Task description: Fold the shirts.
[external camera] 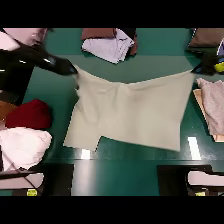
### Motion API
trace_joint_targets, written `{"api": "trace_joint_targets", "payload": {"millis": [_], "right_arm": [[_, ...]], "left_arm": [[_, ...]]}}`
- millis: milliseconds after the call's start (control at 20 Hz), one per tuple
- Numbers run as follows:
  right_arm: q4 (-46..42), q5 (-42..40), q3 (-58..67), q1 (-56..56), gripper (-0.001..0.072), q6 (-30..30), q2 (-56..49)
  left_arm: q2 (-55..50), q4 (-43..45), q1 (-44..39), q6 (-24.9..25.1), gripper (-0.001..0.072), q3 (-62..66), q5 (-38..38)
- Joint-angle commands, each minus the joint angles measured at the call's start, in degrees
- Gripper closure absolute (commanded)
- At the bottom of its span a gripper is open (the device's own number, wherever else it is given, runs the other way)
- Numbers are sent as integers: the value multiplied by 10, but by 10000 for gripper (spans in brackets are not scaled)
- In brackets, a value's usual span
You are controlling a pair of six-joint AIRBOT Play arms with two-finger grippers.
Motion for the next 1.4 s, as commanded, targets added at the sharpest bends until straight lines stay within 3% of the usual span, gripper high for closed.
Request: {"api": "trace_joint_targets", "payload": {"millis": [0,50,100,150,200,400,450,600,950,1100,1350], "right_arm": [[7,-97,-23,10,695,-4,-79],[7,-106,-10,10,691,-4,-91],[7,-104,9,7,561,-4,-100],[7,-95,32,2,337,-4,-106],[7,-75,54,-6,326,-4,-107],[7,20,69,-43,348,-30,-67],[7,29,39,-53,348,-33,-44],[8,34,-67,-71,348,-40,22],[8,33,-210,-65,348,-50,92],[7,26,-238,-67,348,-50,111],[7,26,-243,-71,348,-50,126]], "left_arm": [[-110,0,5,-33,661,-21,75],[-113,1,16,-44,349,-21,90],[-112,1,28,-45,65,-13,90],[-112,1,46,-44,106,1,71],[-110,1,65,-44,106,18,41],[-81,3,143,-16,110,41,-97],[-67,7,153,0,231,16,-110],[-35,23,157,24,226,-90,-110],[-34,-19,157,95,198,-259,-27],[-34,-20,148,99,198,-281,-3],[-35,-18,65,91,201,-286,69]]}}
